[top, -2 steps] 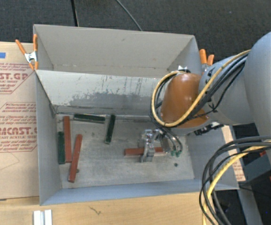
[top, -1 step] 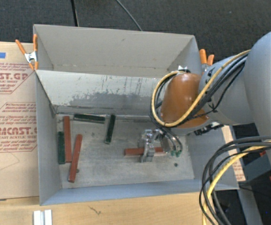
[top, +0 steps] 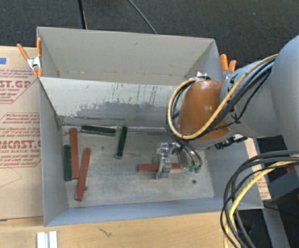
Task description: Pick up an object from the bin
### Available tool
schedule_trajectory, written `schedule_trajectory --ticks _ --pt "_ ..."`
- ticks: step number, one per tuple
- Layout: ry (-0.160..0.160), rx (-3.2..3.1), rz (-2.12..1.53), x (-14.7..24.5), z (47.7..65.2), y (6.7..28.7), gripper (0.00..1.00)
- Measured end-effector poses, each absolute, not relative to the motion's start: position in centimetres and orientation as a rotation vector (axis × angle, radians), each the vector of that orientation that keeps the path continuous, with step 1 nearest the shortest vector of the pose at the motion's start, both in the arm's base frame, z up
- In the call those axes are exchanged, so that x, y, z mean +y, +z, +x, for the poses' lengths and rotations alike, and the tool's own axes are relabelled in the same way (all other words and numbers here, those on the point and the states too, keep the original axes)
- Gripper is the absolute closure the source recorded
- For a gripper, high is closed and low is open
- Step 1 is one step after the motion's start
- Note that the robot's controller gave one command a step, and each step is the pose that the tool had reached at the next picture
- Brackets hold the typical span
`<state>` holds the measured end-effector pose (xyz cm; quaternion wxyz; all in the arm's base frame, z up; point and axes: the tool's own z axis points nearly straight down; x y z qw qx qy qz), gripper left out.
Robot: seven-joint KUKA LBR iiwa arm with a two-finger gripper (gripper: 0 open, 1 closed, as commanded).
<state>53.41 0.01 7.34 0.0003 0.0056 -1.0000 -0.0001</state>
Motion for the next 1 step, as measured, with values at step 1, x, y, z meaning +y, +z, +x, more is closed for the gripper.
schedule_trajectory --ticks 1 --pt "0.0 -3.141 0.017 0.02 53.41 8.51 1.0"
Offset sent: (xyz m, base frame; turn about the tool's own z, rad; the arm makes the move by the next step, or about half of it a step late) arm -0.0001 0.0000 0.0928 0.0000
